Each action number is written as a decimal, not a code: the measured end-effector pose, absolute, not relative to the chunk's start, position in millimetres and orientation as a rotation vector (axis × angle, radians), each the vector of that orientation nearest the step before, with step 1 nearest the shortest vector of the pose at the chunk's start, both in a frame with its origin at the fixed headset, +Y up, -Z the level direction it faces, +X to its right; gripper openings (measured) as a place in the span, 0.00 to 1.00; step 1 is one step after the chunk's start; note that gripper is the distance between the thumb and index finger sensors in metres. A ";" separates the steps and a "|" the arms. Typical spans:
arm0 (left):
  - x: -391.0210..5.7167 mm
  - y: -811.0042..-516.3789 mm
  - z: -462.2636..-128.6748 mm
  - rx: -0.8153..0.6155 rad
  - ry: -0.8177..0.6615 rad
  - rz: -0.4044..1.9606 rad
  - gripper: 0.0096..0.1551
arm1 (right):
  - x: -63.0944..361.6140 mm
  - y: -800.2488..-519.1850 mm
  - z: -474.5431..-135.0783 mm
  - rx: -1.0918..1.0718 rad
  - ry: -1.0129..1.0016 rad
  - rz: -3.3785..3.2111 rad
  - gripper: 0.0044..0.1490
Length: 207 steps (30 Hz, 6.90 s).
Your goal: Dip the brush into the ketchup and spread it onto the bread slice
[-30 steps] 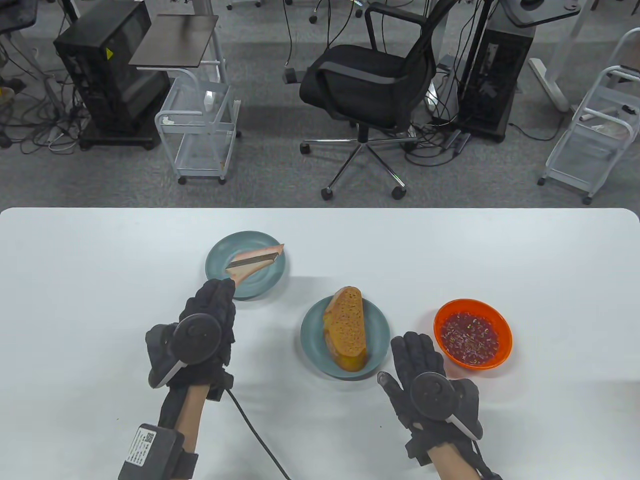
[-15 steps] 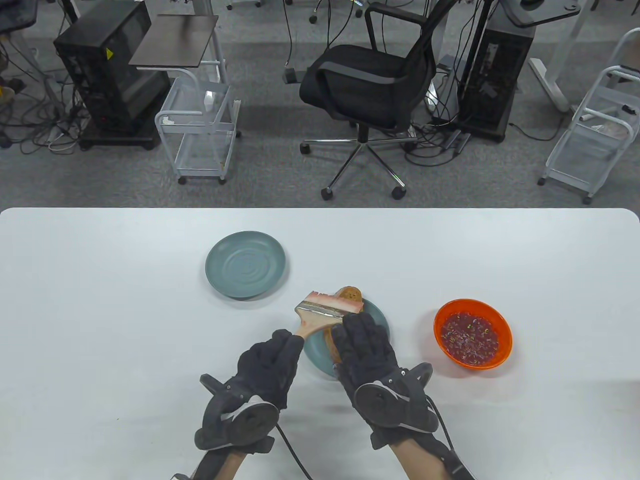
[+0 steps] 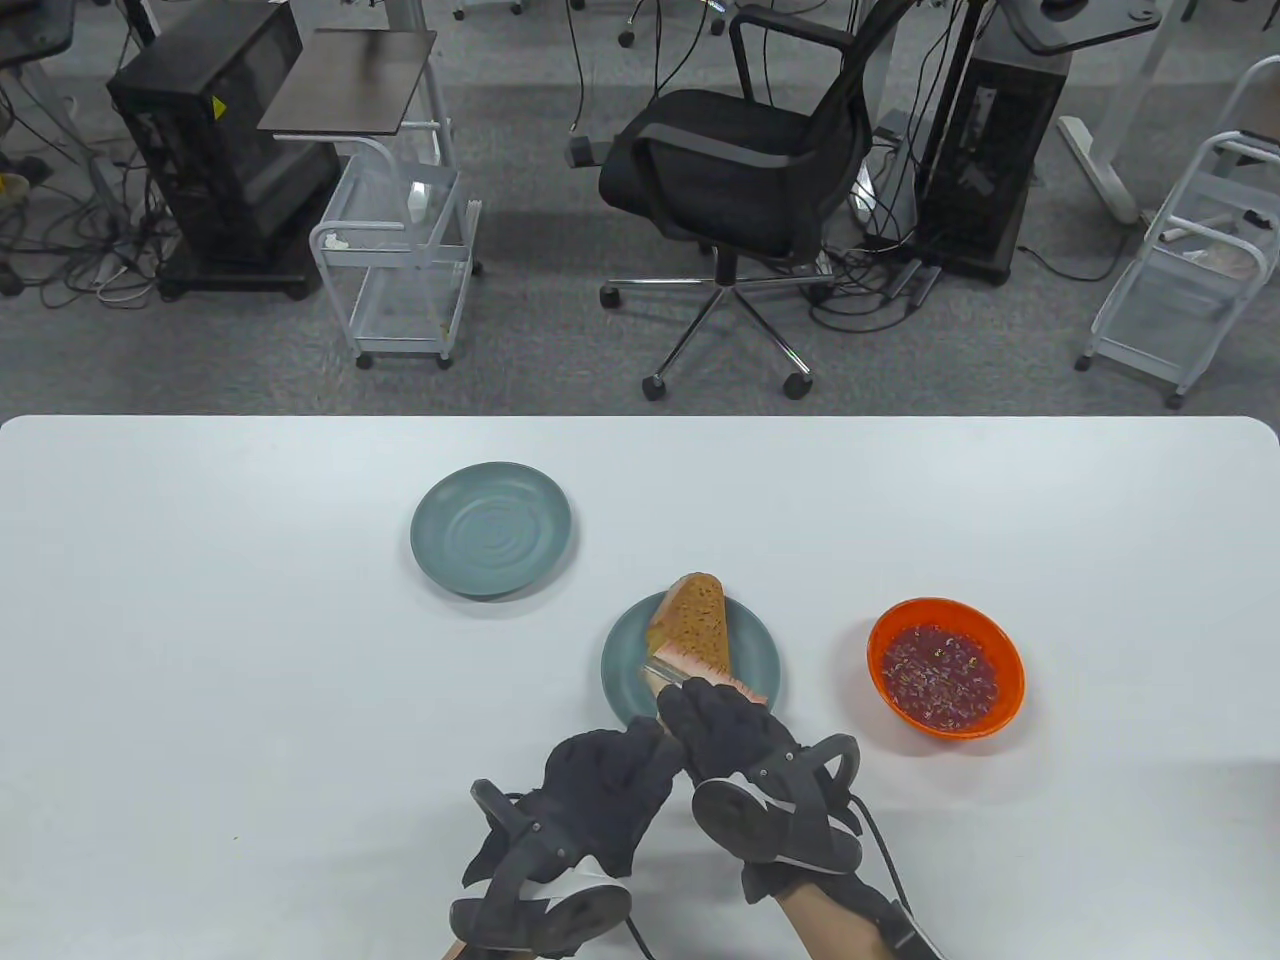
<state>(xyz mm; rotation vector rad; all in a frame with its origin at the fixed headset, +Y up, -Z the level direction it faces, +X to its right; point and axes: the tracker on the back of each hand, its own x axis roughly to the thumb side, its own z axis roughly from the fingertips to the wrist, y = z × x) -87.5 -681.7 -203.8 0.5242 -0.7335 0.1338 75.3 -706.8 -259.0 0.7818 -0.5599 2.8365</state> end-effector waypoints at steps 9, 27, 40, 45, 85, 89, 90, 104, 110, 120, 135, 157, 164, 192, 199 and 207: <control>-90.6 -680.0 -202.2 0.588 -0.755 0.188 0.21 | 71.5 -708.5 -254.6 0.834 -0.651 2.832 0.29; -176.0 -702.0 -257.0 0.206 -0.238 0.328 0.45 | 161.6 -670.3 -277.1 0.342 -0.695 2.477 0.29; -200.2 -745.9 -283.2 0.021 -0.074 0.261 0.49 | 267.9 -635.4 -308.3 -0.084 -0.687 2.418 0.29; -203.6 -749.9 -285.6 -0.001 -0.063 0.291 0.49 | 287.1 -640.1 -320.3 -0.224 -0.651 2.540 0.29; -189.2 -743.3 -285.4 -0.014 -0.126 0.322 0.46 | 299.2 -636.0 -311.3 -0.301 -0.742 2.446 0.29; -168.6 -742.5 -298.6 -0.069 -0.170 0.351 0.44 | 272.2 -626.3 -315.1 -0.208 -0.728 2.307 0.29; -161.9 -744.8 -304.5 -0.098 -0.185 0.369 0.44 | 259.1 -626.6 -318.8 -0.173 -0.706 2.269 0.29; -112.4 -772.7 -325.0 -0.295 -0.288 0.328 0.38 | 135.9 -706.7 -366.2 -0.124 -0.438 2.139 0.29; -111.0 -776.9 -324.2 -0.314 -0.290 0.290 0.36 | 136.5 -720.2 -366.6 -0.135 -0.457 2.211 0.29; -108.6 -780.6 -323.3 -0.330 -0.296 0.279 0.35 | 142.2 -707.5 -358.5 -0.111 -0.583 2.187 0.29; -107.4 -783.3 -321.5 -0.347 -0.300 0.269 0.35 | 149.2 -712.6 -360.1 -0.125 -0.623 2.243 0.29; -108.6 -787.3 -319.7 -0.331 -0.303 0.301 0.35 | 131.8 -734.4 -367.2 -0.107 -0.386 2.094 0.29; -111.6 -789.0 -319.9 -0.332 -0.301 0.338 0.35 | 150.6 -723.5 -362.2 -0.155 -0.599 2.213 0.29; -112.2 -789.8 -319.8 -0.340 -0.291 0.331 0.34 | 136.7 -733.2 -366.8 -0.075 -0.444 2.139 0.29; -111.1 -789.8 -319.4 -0.349 -0.284 0.326 0.34 | 150.9 -719.6 -359.4 -0.087 -0.624 2.217 0.29; -111.2 -790.0 -318.9 -0.347 -0.282 0.325 0.35 | 134.2 -732.8 -367.0 -0.080 -0.408 2.103 0.29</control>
